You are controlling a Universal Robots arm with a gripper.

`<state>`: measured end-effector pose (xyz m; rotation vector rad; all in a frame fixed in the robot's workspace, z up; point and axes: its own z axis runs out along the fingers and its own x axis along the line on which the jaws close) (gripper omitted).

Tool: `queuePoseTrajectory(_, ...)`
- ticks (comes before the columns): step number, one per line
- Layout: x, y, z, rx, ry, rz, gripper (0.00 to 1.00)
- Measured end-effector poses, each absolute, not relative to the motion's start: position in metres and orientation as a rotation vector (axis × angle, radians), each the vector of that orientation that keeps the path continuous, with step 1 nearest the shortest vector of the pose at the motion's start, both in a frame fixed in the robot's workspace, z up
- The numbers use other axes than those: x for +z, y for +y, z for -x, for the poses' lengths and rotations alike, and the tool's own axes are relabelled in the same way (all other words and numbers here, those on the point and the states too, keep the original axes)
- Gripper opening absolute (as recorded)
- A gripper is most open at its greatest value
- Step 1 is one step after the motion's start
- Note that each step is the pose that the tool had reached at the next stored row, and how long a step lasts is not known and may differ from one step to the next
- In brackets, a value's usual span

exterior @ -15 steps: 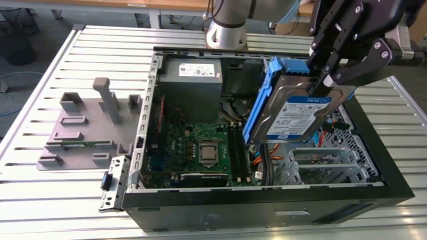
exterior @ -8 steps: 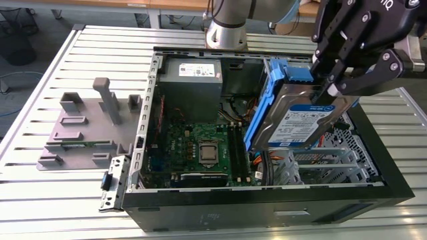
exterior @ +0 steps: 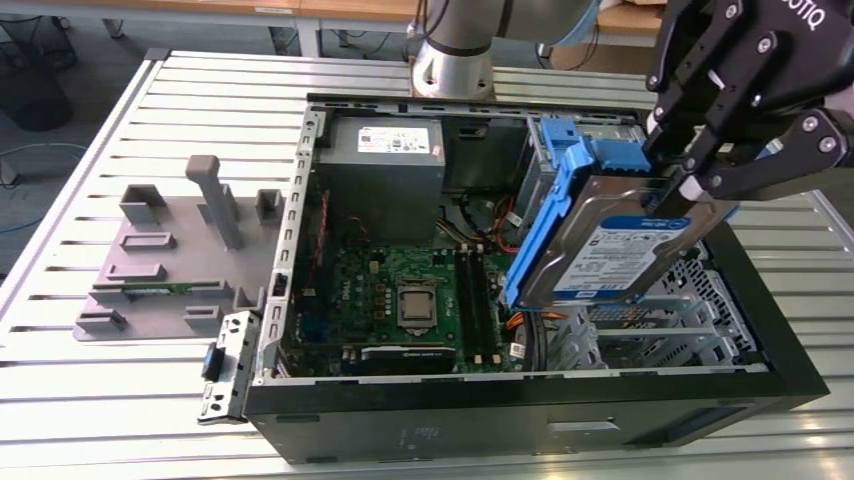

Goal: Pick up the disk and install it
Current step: 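Pick up the disk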

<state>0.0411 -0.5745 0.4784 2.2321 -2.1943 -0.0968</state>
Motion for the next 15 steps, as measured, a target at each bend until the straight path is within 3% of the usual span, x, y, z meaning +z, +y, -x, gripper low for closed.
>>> queuePoseTrajectory(15, 0.478, -0.576, -0.082, -0.097, -2.194, -2.232, 0.35)
